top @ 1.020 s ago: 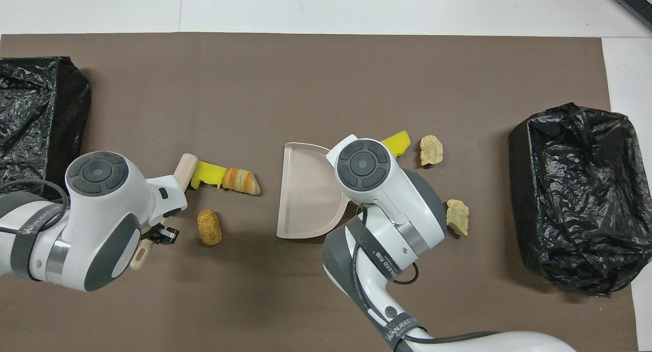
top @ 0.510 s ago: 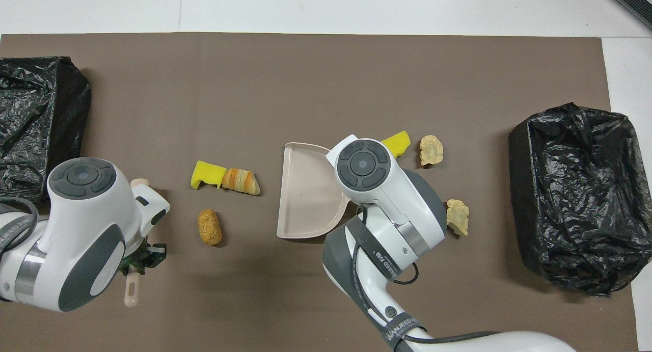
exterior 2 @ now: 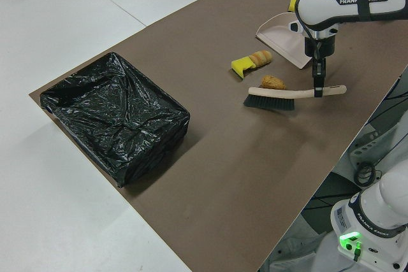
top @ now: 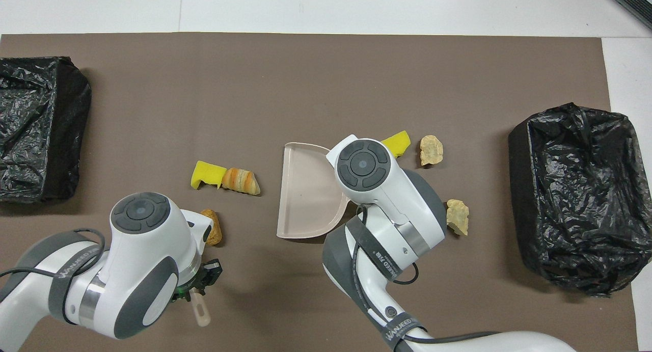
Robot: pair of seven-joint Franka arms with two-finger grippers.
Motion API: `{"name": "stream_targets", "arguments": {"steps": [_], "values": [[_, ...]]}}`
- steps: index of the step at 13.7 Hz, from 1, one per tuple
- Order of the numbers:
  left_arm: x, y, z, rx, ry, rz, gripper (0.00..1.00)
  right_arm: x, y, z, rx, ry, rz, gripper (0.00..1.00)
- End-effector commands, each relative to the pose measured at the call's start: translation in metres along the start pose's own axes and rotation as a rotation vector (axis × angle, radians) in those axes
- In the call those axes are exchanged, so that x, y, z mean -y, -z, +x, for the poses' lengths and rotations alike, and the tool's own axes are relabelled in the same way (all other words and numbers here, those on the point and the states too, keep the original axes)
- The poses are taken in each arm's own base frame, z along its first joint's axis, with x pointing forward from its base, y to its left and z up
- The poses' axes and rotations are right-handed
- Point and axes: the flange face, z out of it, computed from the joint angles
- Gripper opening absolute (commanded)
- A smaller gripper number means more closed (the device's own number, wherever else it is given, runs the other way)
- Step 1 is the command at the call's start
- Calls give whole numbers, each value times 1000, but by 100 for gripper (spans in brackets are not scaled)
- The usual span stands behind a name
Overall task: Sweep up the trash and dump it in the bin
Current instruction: 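Sweep the sponge and scraps toward the dustpan with the left gripper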
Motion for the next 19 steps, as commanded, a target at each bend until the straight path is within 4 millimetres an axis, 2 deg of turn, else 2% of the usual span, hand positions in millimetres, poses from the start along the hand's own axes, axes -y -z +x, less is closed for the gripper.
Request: {"name": "stream_targets", "arguments": {"steps": [1,5,6,7,8,10,12,14,16,18,19], "values": [[-21,-2,6,-17,57,-126,0,3,2,-6,-6,1,-21,0],[-45,19,29,-93,75,-244,0,4,2,-7,-6,0,-21,0],[-52,26,31,-98,62,-244,0,4,2,-7,-6,-3,-21,0],[-54,28,24,-83,15,-207,0,4,2,-7,-6,-5,-21,0],[-50,27,15,-51,-57,-160,0,4,2,-7,-6,-3,-21,0],[-29,39,10,-26,-104,-124,0,4,2,-7,-6,-5,-21,0],[-11,39,26,-38,-143,-100,0,4,2,-7,-6,-5,-21,0],[16,35,50,-47,-222,-82,0,4,2,-7,-6,-5,-21,0],[33,31,70,-67,-287,-70,0,4,2,-7,-6,-6,-21,0],[32,25,80,-114,-386,-59,0,4,2,-7,-6,-8,-21,0],[27,16,78,-121,-416,-55,0,4,2,-7,-7,-9,-20,0]]}}
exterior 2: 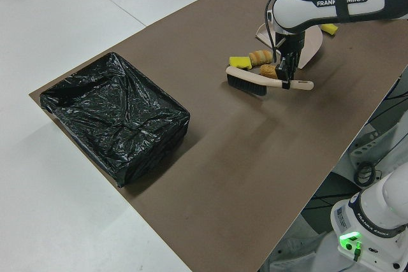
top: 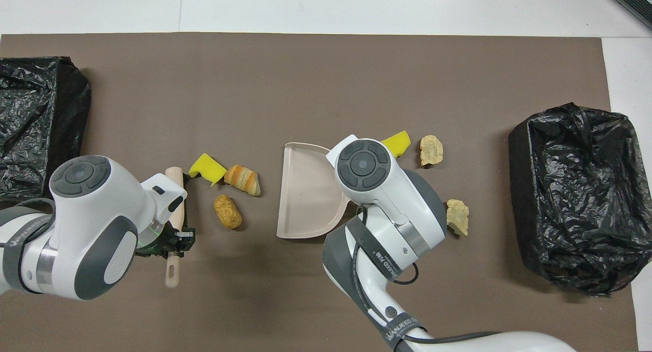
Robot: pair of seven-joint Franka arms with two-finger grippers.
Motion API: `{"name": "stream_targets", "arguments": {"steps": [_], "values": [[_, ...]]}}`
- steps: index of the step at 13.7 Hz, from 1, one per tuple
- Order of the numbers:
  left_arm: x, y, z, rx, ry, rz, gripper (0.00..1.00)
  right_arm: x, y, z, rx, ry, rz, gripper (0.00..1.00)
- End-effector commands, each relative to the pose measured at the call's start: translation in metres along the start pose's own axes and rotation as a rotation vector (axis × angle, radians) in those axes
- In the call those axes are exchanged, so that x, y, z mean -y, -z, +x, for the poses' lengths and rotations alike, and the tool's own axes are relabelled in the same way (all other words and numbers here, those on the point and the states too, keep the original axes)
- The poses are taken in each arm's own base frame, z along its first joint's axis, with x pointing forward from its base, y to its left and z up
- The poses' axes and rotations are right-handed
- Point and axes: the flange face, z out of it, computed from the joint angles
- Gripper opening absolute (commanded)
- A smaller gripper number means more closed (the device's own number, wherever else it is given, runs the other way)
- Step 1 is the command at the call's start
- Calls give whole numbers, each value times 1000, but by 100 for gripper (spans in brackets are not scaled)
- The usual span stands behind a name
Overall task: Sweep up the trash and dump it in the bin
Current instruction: 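Sweep the scraps into the dustpan with the left gripper's brush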
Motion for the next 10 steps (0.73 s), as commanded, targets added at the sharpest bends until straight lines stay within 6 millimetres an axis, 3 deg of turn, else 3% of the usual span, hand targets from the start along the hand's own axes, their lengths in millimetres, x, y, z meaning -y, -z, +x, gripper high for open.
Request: {"name": "stream_targets", "arguments": {"steps": [1,5,10], "values": [[-14,-19,-3,-34,-89,26,0,4,2,-7,-7,-9,-20,0],[-69,-16,-18,-102,-126,17,0,4,2,-7,-7,-10,-20,0],[-166,-17,-78,-116,-152,-64,0,4,2,-6,-7,-10,-20,0]]}}
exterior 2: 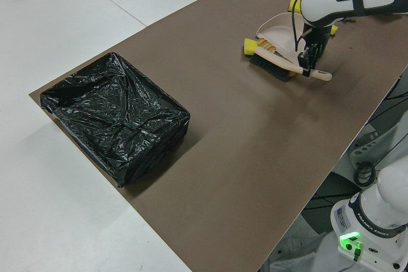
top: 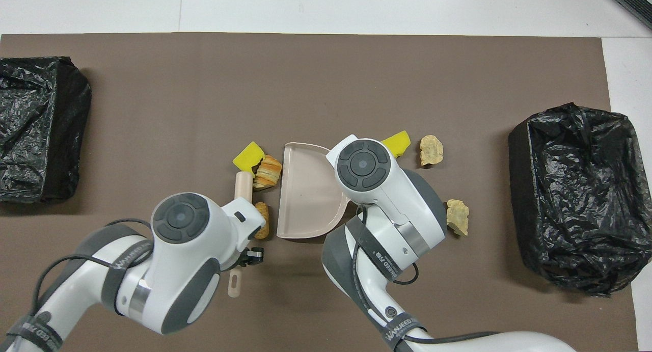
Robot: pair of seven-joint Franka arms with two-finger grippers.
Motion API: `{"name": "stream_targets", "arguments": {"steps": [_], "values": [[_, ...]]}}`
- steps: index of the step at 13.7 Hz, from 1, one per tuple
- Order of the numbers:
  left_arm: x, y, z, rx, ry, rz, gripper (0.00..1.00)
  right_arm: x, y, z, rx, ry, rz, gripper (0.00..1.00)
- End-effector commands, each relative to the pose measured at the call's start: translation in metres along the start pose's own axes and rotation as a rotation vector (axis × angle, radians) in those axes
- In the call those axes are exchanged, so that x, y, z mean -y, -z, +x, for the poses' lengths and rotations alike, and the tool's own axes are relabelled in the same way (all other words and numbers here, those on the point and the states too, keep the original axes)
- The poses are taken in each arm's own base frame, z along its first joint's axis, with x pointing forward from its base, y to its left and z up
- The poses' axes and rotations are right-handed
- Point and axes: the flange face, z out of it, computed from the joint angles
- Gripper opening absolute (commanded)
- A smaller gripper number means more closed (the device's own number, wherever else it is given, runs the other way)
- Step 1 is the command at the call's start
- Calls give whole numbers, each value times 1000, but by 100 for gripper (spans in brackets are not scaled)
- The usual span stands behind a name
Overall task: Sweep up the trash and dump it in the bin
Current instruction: 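Sweep the scraps into the dustpan with the left gripper's brush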
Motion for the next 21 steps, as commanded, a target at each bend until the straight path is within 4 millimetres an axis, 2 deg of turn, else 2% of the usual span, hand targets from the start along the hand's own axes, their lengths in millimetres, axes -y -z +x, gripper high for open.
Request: {"name": "stream_targets", "arguments": {"steps": [1,4,5,8,10,11,13,15,17,18,19,20,21], "values": [[-47,6,-21,-41,20,-62,0,4,2,-6,-7,-12,-20,0],[-82,19,-35,-68,39,-77,0,4,2,-6,-7,-12,-20,0],[-84,29,-34,-76,40,-85,0,5,3,-5,-7,-10,-20,0],[-70,70,-24,-65,55,-96,0,5,3,-5,-7,-10,-20,0],[-39,81,-4,-59,102,-94,0,4,2,-6,-7,-12,-20,0],[-19,79,8,-58,83,-97,0,4,2,-6,-8,-12,-19,0],[33,71,42,-56,44,-104,0,4,2,-6,-8,-12,-19,0],[68,47,80,-89,-29,-76,0,4,2,-6,-7,-12,-20,0],[81,22,105,-114,-47,-60,0,5,3,-5,-8,-11,-19,0],[82,6,114,-115,-84,-48,0,4,2,-6,-8,-14,-19,0],[77,-7,117,-107,-93,-40,0,5,3,-5,-8,-12,-19,0],[73,-8,116,-106,-100,-39,0,4,2,-6,-8,-14,-19,0],[57,-10,110,-99,-122,-35,0,5,3,-5,-9,-13,-18,0]]}}
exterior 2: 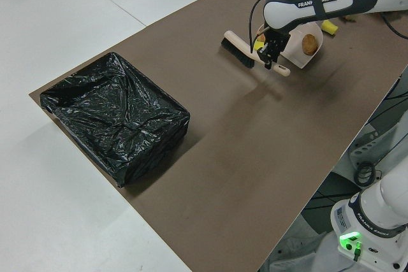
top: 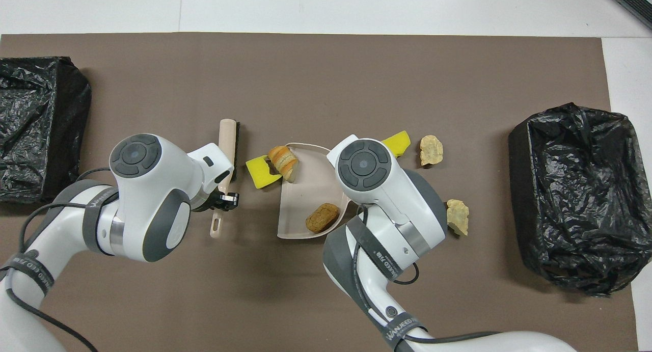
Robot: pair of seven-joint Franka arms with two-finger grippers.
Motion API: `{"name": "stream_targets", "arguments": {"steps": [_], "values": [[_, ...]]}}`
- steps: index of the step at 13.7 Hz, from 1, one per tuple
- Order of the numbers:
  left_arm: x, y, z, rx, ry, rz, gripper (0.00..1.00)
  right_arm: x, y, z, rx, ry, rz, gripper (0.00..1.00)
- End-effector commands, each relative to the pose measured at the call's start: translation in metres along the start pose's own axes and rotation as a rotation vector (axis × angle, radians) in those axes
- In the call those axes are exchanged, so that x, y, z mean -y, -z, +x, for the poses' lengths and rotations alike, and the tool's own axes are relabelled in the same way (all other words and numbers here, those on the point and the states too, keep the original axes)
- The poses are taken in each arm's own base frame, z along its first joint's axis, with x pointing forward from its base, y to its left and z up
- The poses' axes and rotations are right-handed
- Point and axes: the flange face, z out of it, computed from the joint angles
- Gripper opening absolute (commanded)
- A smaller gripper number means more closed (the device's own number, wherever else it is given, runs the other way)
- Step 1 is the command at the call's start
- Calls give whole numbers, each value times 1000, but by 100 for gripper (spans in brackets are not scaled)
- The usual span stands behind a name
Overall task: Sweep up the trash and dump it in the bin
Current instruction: 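Sweep the scraps into the dustpan with the left gripper's brush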
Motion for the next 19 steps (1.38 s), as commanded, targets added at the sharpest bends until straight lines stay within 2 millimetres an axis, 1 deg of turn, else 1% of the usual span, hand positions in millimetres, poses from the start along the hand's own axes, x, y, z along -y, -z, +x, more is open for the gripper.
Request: {"name": "stream_targets", "arguments": {"steps": [1,2,3,4,5,6,7,8,10,13,14,15,16,17,18,19], "values": [[-41,-7,-13,15,-66,28,0,5,3,-4,-10,-12,-19,0],[-59,-8,-20,19,-52,32,0,5,3,-4,-12,-15,-17,0],[-83,-9,-30,24,-60,38,0,5,3,-5,-12,-16,-17,0],[-102,-10,-40,41,-80,38,0,5,3,-5,-12,-16,-17,0],[-120,-8,-50,57,-87,44,0,5,3,-5,-12,-16,-17,0],[-136,-8,-59,69,-68,44,0,5,3,-4,-12,-15,-17,0],[-150,-3,-69,64,-62,42,0,5,3,-5,-12,-16,-17,0],[-155,2,-75,71,-54,41,0,5,3,-5,-12,-16,-17,0],[-153,19,-87,106,-6,55,0,5,3,-4,-12,-15,-17,0],[-148,28,-87,94,127,54,0,5,3,-4,-12,-15,-15,0],[-141,32,-82,88,164,49,0,5,3,-5,-11,-17,-14,0],[-135,43,-82,77,186,39,0,5,2,-5,-9,-17,-12,0],[-124,52,-79,66,206,31,0,5,3,-6,-6,-20,-8,0],[-116,57,-78,67,218,33,0,3,9,-11,-15,-22,-11,0],[-114,66,-80,59,217,29,0,-3,16,-21,-24,-31,-15,0],[-111,70,-83,63,219,29,0,-6,17,-26,-27,-31,-17,0]]}}
